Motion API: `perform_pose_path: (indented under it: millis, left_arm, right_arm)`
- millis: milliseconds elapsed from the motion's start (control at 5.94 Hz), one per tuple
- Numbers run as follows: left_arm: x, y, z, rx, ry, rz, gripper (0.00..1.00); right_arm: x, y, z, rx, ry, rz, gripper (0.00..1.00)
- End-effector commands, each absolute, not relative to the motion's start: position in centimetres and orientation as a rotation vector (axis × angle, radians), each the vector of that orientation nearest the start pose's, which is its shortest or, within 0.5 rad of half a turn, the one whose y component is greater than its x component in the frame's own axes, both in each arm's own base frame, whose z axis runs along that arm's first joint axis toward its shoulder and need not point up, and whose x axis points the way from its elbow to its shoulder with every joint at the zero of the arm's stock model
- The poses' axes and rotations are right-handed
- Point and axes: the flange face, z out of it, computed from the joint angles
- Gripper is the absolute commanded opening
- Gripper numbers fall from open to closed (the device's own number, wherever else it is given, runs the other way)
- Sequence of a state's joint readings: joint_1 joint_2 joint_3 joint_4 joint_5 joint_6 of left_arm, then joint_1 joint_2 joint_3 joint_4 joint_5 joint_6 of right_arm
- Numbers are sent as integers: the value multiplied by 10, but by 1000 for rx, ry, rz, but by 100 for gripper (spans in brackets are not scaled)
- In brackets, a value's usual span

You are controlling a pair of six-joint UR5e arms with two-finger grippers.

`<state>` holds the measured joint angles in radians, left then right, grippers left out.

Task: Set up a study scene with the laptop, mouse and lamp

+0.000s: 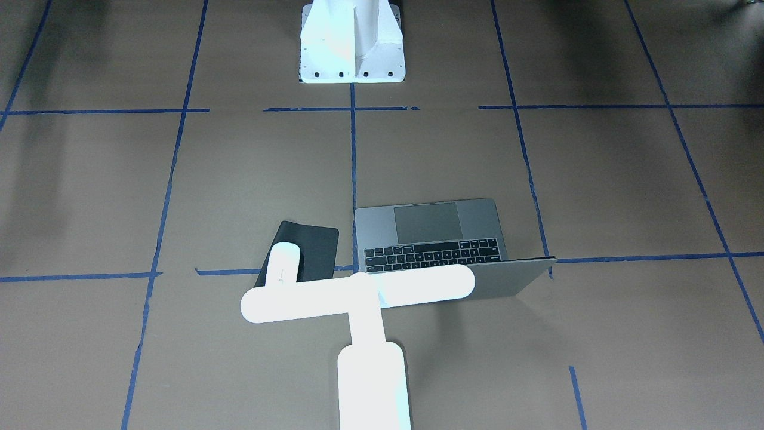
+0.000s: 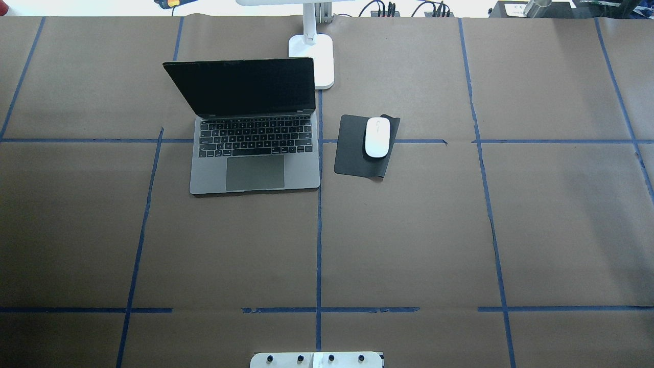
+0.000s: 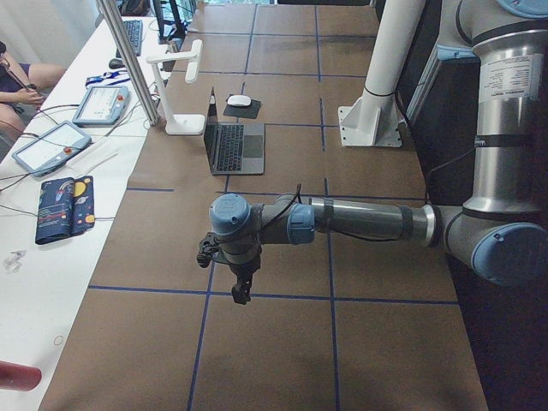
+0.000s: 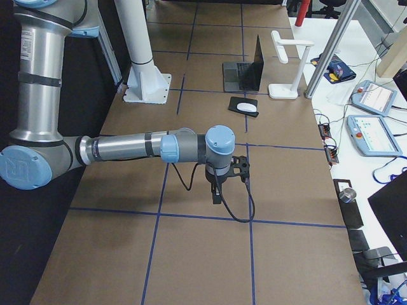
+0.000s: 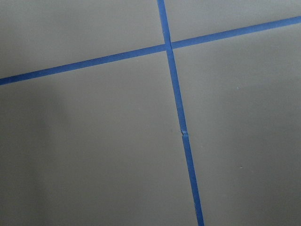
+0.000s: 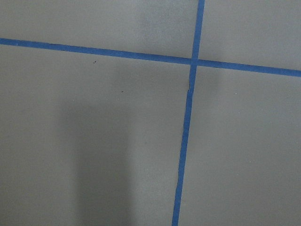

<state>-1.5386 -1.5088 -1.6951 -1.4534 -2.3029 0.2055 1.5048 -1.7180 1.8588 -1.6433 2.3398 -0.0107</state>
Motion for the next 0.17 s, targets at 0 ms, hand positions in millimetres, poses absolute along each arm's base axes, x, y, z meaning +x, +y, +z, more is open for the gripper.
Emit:
perform_pose_path:
  millis: [0]
  left_arm:
    - [-52,-462,643,7,736,204,100]
  right_arm:
    - [35,-434,592,44,-772,-99,100]
